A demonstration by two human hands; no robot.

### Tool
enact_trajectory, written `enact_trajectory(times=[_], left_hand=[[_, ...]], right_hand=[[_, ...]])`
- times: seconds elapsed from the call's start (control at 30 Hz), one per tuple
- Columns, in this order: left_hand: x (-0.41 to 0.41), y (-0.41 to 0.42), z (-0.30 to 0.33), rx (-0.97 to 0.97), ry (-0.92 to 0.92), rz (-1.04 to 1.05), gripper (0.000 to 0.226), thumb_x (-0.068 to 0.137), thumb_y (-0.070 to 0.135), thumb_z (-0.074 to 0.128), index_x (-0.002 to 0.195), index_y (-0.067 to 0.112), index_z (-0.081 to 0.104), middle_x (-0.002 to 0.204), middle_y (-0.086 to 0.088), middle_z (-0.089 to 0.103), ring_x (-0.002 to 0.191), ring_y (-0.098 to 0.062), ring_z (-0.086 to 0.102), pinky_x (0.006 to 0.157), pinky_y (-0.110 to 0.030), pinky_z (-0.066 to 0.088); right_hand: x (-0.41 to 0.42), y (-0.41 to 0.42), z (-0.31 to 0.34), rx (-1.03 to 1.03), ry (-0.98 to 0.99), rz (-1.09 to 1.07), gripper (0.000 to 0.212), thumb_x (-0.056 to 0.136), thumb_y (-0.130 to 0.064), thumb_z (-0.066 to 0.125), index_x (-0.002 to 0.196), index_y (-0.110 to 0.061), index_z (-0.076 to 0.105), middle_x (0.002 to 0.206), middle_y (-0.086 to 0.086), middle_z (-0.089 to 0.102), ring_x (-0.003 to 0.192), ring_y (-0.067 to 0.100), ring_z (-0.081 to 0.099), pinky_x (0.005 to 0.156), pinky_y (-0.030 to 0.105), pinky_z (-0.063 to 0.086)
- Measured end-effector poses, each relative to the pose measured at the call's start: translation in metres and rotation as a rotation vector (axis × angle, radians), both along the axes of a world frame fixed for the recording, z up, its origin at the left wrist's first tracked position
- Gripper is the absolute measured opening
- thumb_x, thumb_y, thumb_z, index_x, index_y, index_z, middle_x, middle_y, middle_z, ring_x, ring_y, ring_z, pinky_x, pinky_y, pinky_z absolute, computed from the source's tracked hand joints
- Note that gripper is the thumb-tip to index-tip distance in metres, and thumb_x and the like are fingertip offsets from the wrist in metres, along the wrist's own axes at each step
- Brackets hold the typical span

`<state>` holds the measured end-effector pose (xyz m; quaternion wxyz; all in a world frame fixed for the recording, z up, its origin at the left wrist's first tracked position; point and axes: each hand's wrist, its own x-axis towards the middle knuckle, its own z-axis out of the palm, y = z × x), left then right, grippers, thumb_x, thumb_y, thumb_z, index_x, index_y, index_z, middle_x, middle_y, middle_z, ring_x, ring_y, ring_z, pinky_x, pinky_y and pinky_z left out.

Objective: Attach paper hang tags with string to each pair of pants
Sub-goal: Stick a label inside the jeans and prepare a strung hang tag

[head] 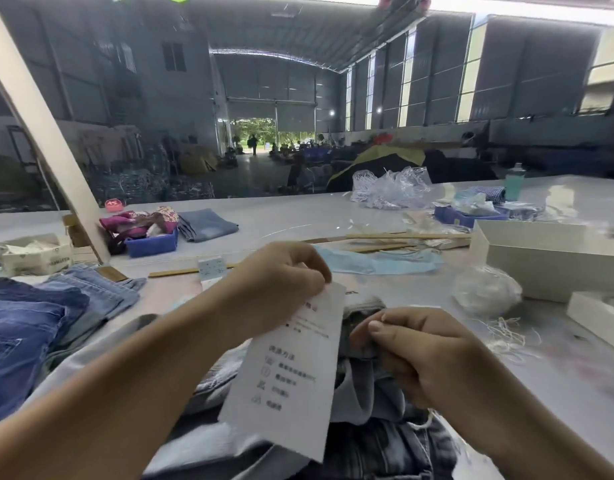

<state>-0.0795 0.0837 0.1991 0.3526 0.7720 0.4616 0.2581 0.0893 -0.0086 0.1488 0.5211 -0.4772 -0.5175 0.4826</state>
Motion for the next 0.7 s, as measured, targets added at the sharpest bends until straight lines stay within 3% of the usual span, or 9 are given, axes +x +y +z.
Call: enact_trajectory(times=[0.07,0.13,0.27,0.37,0.47,0.53,0.63,0.7], left_hand=[[-0.004,0.004,-0.001,0.017,-0.075,0.068,0.023,0.089,0.012,0.052,0.086,0.032,0.064,0.066,0.008,0.069,0.049,-0.012,0.063,0.043,-0.020,0.046],[-0.008,0.006,-0.004,0.187,-0.090,0.151,0.023,0.094,0.011,0.050,0.087,0.030,0.062,0.075,0.004,0.067,0.054,-0.015,0.059,0.038,-0.017,0.042],[-0.016,0.007,-0.010,1.043,0.155,0.267,0.015,0.090,0.001,0.055,0.088,0.012,0.065,0.090,-0.007,0.059,0.064,-0.029,0.058,0.042,-0.024,0.038],[-0.012,0.005,-0.007,1.338,0.331,0.189,0.017,0.076,-0.006,0.063,0.088,0.004,0.069,0.087,-0.012,0.056,0.066,-0.029,0.058,0.038,-0.027,0.042],[-0.003,0.001,-0.010,1.460,0.411,0.025,0.022,0.073,-0.007,0.063,0.090,0.005,0.070,0.085,-0.012,0.060,0.065,-0.025,0.055,0.037,-0.027,0.042],[0.003,-0.002,-0.012,1.515,0.491,-0.026,0.020,0.070,-0.004,0.057,0.079,0.010,0.068,0.085,-0.009,0.061,0.066,-0.023,0.055,0.038,-0.025,0.038],[0.000,0.005,0.007,1.564,0.540,0.090,0.016,0.077,-0.005,0.054,0.072,0.008,0.063,0.087,-0.010,0.061,0.067,-0.022,0.053,0.038,-0.024,0.039],[-0.004,0.012,0.023,1.563,0.519,0.182,0.018,0.079,-0.010,0.052,0.071,0.003,0.061,0.083,-0.011,0.057,0.065,-0.019,0.041,0.038,-0.024,0.042]], right_hand=[[-0.001,0.004,-0.005,0.012,-0.079,-0.074,0.039,0.100,-0.007,0.046,0.068,-0.003,0.068,0.037,-0.005,0.042,0.029,-0.001,0.037,0.031,0.008,0.028],[-0.001,0.009,-0.008,0.034,-0.159,-0.124,0.043,0.099,-0.014,0.047,0.063,-0.008,0.069,0.041,-0.005,0.038,0.031,0.001,0.032,0.033,0.009,0.025],[-0.002,0.016,-0.009,0.030,-0.261,-0.144,0.045,0.099,-0.018,0.049,0.058,-0.012,0.065,0.040,-0.006,0.037,0.033,0.003,0.030,0.035,0.011,0.024],[-0.001,0.020,-0.010,0.031,-0.299,-0.136,0.045,0.098,-0.020,0.052,0.056,-0.012,0.066,0.039,-0.004,0.036,0.032,0.005,0.029,0.035,0.012,0.023],[0.000,0.021,-0.010,0.030,-0.348,-0.122,0.045,0.096,-0.020,0.056,0.052,-0.012,0.064,0.038,-0.007,0.039,0.033,0.002,0.033,0.036,0.011,0.026],[0.000,0.021,-0.009,0.020,-0.382,-0.090,0.041,0.090,-0.027,0.061,0.051,-0.013,0.060,0.039,-0.008,0.038,0.036,0.004,0.032,0.039,0.012,0.024],[-0.003,0.019,-0.007,-0.007,-0.460,-0.077,0.032,0.074,-0.038,0.054,0.051,-0.015,0.055,0.043,-0.003,0.030,0.041,0.012,0.025,0.042,0.022,0.020],[-0.003,0.019,-0.008,-0.022,-0.518,-0.087,0.031,0.075,-0.034,0.052,0.051,-0.015,0.050,0.044,-0.002,0.028,0.041,0.014,0.022,0.043,0.025,0.016]])
